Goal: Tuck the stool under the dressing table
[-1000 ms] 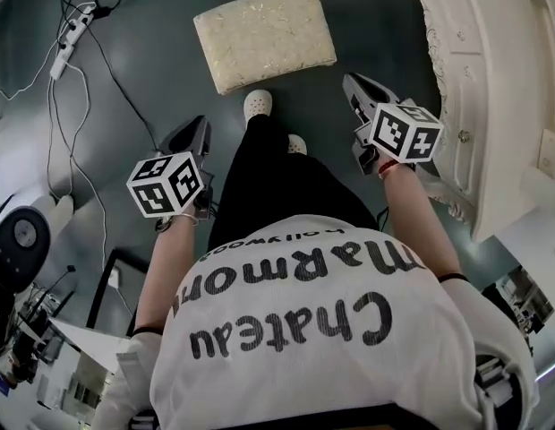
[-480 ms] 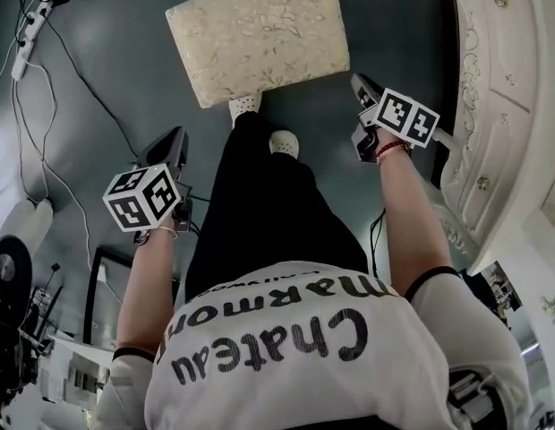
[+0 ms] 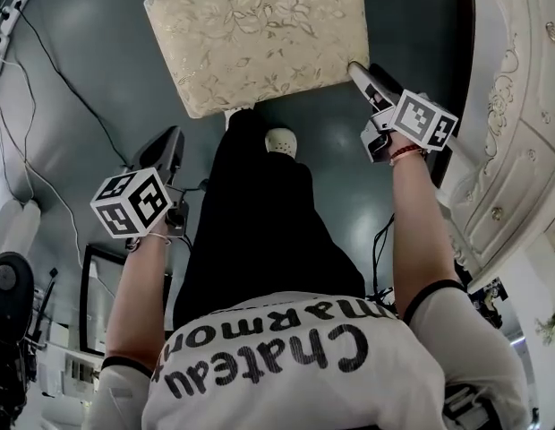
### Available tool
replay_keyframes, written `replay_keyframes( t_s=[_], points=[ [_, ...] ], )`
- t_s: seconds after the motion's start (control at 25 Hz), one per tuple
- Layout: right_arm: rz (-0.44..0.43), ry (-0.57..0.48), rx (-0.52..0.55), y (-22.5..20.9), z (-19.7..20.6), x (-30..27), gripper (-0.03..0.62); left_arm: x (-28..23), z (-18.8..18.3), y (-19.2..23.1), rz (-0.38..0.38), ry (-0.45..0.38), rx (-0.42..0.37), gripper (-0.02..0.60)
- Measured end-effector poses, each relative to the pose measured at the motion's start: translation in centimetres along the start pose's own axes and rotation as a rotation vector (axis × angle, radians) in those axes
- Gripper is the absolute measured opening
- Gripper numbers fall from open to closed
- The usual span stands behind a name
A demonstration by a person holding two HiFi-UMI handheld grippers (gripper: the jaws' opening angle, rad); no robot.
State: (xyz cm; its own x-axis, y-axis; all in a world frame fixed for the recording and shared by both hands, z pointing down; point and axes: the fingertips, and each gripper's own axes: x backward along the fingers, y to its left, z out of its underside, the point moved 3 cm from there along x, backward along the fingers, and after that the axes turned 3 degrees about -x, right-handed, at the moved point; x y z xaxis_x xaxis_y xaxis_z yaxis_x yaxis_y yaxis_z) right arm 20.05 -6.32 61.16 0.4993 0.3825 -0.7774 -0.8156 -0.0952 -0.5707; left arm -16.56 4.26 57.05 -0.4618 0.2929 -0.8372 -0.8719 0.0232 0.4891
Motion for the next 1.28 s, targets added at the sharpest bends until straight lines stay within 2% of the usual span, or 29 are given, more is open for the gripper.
replay_keyframes(
  t_s=[0.16,0.28,0.32,0.36,0.4,0.48,0.6,0.72,0.8,0.88,0.96,1.08,1.28],
  points=[
    [-0.048,-0.018,-0.006,-0.1,-0.1,-0.7,0.285,-0.9,0.0,0.1,0.083,0.014,-0.019,0.023],
    [-0.073,-0.041,-0.013,-0.4,0.1,-0.7,0.29,-1.2,-0.5,-0.3,0.156,0.023,-0.084,0.028],
    [-0.076,-0.05,-0.014,-0.4,0.1,-0.8,0.291,-1.4,-0.7,-0.4,0.175,0.028,-0.099,0.064],
    [-0.075,-0.058,-0.013,-0.4,0.1,-0.8,0.293,-1.7,-0.8,-0.4,0.195,0.037,-0.105,0.227],
    [-0.068,-0.063,-0.009,-0.4,0.1,-0.8,0.293,-2.0,-0.9,-0.4,0.212,0.046,-0.105,0.308],
    [-0.05,-0.066,-0.008,-0.4,0.1,-0.7,0.293,-2.8,-1.1,-0.5,0.231,0.053,-0.097,0.334],
    [-0.051,-0.067,-0.021,-0.4,0.2,-0.7,0.293,-4.1,-1.8,-0.7,0.237,0.041,-0.071,0.344],
    [-0.063,-0.067,-0.027,-0.4,0.3,-0.8,0.293,-5.3,-3.1,-0.7,0.236,0.007,-0.008,0.344],
    [-0.071,-0.075,-0.03,-0.4,0.3,-0.8,0.293,-6.0,-3.8,-0.2,0.214,0.006,0.018,0.344],
    [-0.072,-0.095,-0.033,-0.5,0.4,-0.7,0.293,-6.1,-3.9,0.3,0.189,0.04,-0.017,0.308],
    [-0.069,-0.124,-0.033,-0.6,0.5,-0.6,0.293,-6.2,-3.9,0.3,0.197,0.08,-0.07,0.301],
    [-0.069,-0.145,-0.002,-0.4,0.3,-0.7,0.293,-6.4,-4.0,0.4,0.185,0.115,-0.092,0.298],
    [-0.064,-0.193,0.027,-0.5,0.3,-0.6,0.291,-6.7,-3.7,0.1,0.062,0.058,-0.057,0.295]
  ],
)
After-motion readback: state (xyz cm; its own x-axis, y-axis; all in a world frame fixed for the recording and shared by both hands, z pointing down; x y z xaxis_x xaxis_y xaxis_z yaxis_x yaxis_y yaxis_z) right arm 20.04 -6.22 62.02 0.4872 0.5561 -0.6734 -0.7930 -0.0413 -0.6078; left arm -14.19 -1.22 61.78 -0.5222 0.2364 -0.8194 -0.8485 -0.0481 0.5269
